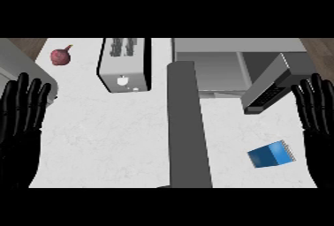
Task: Pick up the milk, place it into the microwave and close the microwave
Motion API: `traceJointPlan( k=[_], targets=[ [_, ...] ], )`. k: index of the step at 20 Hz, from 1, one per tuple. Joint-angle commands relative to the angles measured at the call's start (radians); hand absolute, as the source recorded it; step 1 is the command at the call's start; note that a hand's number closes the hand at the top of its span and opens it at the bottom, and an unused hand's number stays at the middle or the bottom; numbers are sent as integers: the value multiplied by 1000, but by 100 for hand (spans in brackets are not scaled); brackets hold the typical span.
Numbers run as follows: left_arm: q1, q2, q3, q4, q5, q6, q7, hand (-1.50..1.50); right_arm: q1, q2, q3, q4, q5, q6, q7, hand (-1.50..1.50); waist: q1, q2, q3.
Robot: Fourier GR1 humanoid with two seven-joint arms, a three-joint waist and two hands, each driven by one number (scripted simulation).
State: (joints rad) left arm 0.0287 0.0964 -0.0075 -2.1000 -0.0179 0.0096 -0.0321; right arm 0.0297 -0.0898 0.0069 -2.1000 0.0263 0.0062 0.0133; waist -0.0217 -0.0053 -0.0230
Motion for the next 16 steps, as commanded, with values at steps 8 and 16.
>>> traceJointPlan(
  k=[8, 16],
  targets=[
    [27, -93, -3, 88, 191, 15, 64, -150, 300, -169, -165, -176, -407, 314, 45, -150, -8, -1, 23],
    [224, -96, -109, 73, 226, -2, -98, -150, 492, -191, -392, -95, -576, 536, -90, -150, 12, 2, 23]
  ],
)
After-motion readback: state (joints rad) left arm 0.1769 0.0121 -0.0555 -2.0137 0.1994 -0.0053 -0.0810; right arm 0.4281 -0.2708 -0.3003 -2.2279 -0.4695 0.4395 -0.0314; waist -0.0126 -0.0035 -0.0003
